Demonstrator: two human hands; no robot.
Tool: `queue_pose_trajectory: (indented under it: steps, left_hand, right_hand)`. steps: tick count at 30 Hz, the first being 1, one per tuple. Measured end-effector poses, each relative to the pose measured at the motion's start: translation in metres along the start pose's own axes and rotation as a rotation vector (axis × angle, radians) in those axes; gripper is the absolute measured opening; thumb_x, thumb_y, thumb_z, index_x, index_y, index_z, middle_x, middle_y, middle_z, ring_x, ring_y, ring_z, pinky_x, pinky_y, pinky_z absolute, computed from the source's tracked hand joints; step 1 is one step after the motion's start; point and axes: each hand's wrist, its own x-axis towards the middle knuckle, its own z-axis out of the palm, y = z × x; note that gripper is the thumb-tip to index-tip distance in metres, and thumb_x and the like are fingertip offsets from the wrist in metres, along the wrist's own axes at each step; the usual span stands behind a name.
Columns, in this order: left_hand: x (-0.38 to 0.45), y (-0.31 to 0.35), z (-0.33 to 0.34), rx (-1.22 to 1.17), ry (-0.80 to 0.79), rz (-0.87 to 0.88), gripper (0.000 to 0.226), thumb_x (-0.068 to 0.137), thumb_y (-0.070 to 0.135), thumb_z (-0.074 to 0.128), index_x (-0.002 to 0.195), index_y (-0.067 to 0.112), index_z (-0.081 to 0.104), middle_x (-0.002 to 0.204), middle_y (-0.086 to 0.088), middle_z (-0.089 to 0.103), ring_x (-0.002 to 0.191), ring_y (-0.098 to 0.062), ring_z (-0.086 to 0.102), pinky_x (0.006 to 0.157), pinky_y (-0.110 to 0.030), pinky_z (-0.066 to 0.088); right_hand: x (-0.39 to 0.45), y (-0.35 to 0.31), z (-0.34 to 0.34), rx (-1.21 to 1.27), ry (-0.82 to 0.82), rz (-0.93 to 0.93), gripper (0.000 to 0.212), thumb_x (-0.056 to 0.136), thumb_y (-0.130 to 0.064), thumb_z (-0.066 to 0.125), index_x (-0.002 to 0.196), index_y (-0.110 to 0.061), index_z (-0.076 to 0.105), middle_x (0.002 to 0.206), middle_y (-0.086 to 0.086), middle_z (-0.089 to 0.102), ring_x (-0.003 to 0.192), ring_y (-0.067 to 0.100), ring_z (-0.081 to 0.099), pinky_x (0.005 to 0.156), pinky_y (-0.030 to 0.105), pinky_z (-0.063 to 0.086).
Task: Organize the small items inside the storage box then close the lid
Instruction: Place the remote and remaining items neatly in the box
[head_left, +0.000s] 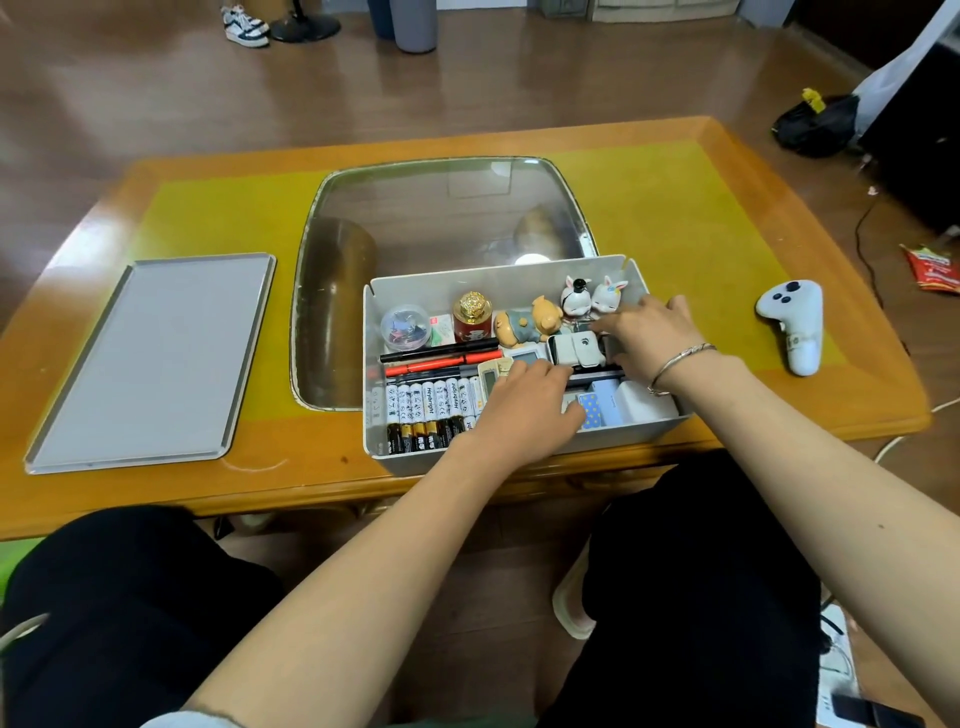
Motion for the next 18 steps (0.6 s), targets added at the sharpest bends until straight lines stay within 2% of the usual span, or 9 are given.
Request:
queue_pose_trajectory:
  steps: [8,11,14,18]
  left_hand:
    - [-0.017,-0.033,-0.029,-0.015,0.297,-0.047,0.037,0.097,0.031,0.043,0.131,0.018,0.051,0.129,0.0,0.051,0.118,-0.019,0.041,0.099,-0.036,0.033]
    - [-0.025,-0.054,-0.043,0.007,0.439,-0.116,0.031,0.095,0.029,0.046,0.123,0.02,0.056,0.122,0.001,0.054,0.113,-0.017,0.044,0.096,-0.036,0.036]
    - [-0.036,-0.083,-0.057,0.051,0.532,-0.247,0.029,0.093,0.026,0.049,0.121,0.02,0.055,0.122,-0.001,0.053,0.112,-0.019,0.045,0.093,-0.037,0.038]
    - [-0.054,-0.117,-0.068,0.068,0.623,-0.401,0.033,0.092,0.025,0.053,0.123,0.016,0.054,0.127,-0.006,0.05,0.116,-0.022,0.043,0.096,-0.038,0.039]
  right_hand:
    - [-0.015,-0.013,0.002,0.078,0.12,0.099,0.048,0.082,-0.029,0.059,0.13,-0.027,0.049,0.142,0.003,0.041,0.126,0.027,0.033,0.095,0.042,0.025]
    - [-0.022,-0.025,0.001,0.17,0.113,0.19,0.051,0.084,-0.041,0.058,0.132,-0.026,0.047,0.15,0.005,0.028,0.136,0.028,0.023,0.109,0.051,0.015]
    - [-0.03,-0.04,0.003,0.212,0.088,0.273,0.06,0.087,-0.054,0.05,0.139,-0.027,0.038,0.154,0.007,0.017,0.141,0.029,0.012,0.112,0.058,0.001]
    - [-0.035,-0.07,0.006,0.229,0.1,0.201,0.064,0.089,-0.06,0.041,0.143,-0.028,0.029,0.156,0.008,0.014,0.143,0.028,0.007,0.113,0.057,-0.001]
